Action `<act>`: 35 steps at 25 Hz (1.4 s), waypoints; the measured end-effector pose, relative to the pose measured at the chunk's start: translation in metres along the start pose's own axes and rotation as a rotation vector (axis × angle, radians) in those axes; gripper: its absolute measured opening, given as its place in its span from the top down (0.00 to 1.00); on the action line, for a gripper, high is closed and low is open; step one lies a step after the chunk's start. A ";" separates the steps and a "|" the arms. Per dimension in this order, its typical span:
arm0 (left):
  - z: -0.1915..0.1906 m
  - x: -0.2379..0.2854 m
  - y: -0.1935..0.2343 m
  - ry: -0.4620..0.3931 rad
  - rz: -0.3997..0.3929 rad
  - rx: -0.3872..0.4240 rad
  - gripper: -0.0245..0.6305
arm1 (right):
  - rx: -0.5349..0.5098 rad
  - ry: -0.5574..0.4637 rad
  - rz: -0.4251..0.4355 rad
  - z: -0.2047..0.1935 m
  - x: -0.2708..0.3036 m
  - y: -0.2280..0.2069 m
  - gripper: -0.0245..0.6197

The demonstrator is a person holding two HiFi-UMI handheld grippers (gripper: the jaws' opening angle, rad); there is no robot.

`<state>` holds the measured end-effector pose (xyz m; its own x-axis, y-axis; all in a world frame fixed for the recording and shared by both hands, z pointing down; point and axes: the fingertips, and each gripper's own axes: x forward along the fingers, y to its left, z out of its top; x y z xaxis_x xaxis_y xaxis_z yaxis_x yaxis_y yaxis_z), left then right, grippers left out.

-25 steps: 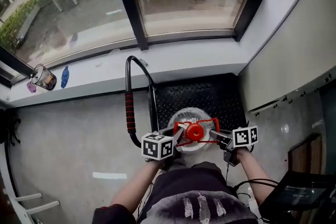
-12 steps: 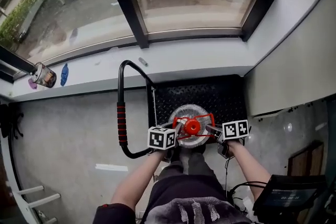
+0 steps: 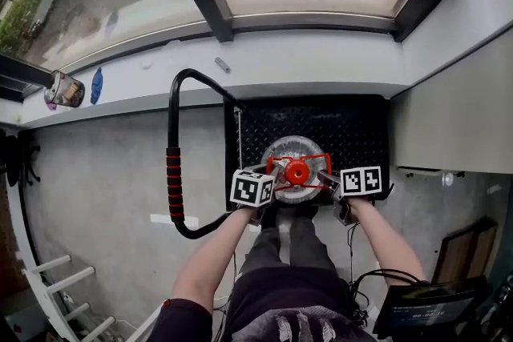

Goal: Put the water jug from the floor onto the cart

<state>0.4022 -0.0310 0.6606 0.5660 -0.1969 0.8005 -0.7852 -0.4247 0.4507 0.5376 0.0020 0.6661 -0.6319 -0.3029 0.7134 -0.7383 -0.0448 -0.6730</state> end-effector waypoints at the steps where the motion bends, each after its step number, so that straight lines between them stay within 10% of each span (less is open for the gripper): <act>1: 0.001 0.005 0.003 0.003 0.005 0.006 0.92 | -0.002 0.000 -0.008 0.002 0.003 -0.004 0.92; 17: -0.019 0.023 0.025 0.128 0.029 0.057 0.92 | -0.078 0.048 -0.062 0.002 0.012 -0.020 0.92; 21: -0.016 0.018 0.032 0.155 0.043 0.034 0.65 | -0.055 0.032 -0.060 0.005 0.004 -0.016 0.87; 35: 0.071 -0.068 0.030 -0.059 0.044 0.089 0.58 | -0.180 -0.188 -0.233 0.079 -0.078 0.025 0.61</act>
<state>0.3578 -0.0928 0.5916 0.5478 -0.2678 0.7926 -0.7855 -0.4906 0.3772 0.5870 -0.0507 0.5781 -0.3991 -0.4747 0.7845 -0.8981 0.0298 -0.4389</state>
